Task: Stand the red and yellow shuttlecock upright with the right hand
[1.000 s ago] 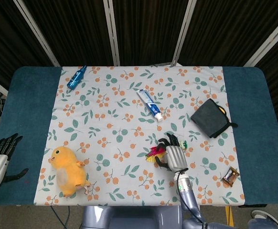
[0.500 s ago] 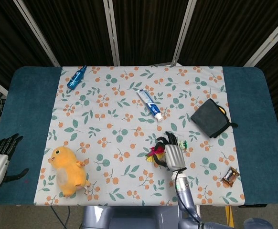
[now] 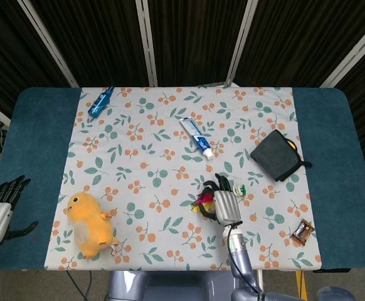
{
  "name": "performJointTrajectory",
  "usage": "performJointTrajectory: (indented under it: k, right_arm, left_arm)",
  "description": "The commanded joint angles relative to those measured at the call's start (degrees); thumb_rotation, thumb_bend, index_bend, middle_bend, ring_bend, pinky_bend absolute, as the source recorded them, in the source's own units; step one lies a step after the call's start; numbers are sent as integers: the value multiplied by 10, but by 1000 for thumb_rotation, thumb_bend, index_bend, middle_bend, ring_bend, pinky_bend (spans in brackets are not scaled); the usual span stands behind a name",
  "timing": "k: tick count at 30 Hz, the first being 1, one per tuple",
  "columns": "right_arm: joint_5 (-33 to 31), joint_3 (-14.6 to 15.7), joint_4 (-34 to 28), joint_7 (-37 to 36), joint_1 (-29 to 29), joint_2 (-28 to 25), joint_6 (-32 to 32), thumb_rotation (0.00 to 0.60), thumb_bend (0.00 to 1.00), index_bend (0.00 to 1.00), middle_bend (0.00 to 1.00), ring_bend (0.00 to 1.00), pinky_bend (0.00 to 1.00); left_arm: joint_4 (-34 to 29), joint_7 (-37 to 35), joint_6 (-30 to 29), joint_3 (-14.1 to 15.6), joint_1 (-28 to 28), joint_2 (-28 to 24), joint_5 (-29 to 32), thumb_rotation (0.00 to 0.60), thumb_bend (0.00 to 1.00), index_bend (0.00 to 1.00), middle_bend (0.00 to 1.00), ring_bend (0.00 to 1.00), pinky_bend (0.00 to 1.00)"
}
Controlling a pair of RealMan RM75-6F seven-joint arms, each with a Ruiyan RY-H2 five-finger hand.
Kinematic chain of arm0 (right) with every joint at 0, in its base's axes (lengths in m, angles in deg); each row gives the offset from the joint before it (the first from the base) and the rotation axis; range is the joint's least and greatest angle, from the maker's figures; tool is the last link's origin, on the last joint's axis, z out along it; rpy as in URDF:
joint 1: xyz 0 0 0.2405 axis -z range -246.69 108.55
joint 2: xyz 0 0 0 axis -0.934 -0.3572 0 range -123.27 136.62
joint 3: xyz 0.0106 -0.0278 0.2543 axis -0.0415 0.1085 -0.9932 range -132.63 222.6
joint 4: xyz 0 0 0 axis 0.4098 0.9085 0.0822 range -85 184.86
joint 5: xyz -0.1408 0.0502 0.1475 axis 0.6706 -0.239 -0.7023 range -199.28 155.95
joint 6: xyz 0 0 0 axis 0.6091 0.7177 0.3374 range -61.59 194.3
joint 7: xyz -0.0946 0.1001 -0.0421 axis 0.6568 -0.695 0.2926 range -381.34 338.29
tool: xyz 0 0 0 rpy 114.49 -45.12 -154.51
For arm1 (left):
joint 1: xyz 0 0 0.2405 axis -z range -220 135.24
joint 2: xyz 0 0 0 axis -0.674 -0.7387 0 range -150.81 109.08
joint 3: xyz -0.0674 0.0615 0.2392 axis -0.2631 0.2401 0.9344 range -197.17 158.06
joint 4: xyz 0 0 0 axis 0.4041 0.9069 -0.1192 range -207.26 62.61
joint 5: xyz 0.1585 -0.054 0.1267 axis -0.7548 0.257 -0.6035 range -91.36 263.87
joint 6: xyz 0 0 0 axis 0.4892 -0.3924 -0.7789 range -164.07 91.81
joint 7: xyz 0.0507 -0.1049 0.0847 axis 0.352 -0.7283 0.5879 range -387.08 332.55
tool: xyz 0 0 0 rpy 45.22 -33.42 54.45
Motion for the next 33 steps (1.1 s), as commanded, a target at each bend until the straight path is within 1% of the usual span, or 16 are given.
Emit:
performJointTrajectory:
  k: [1,9,19,23,33]
  right_arm:
    - [-4,-1,2,1,0,2,-1,600,282,535,261,0,0]
    - [-6,0,7,2,0,9,-3,600,289,535,260,0,0]
    - [-10,-4,12,0,-1,16,-3,600,382,573,273,0,0]
    - [-13,-5,12,-1,0,18,-3,600,403,583,277,0,0]
    - [-12,-5,8,-2,0,17,-3,600,409,598,288,0,0]
  left_arm:
    - [0,0,0,0,0,0,0,600,240,0,0,0,0]
    - [-1,-1,2,-1,1,0,2,600,239,0,0,0,0]
    - [-3,-3,3,-1,1,-1,4,600,239,0,0,0,0]
    - [-3,-4,3,-1,2,-1,4,599,239,0,0,0,0]
    - [-4,-5,6,-1,3,-2,5,600,239,0,0,0,0]
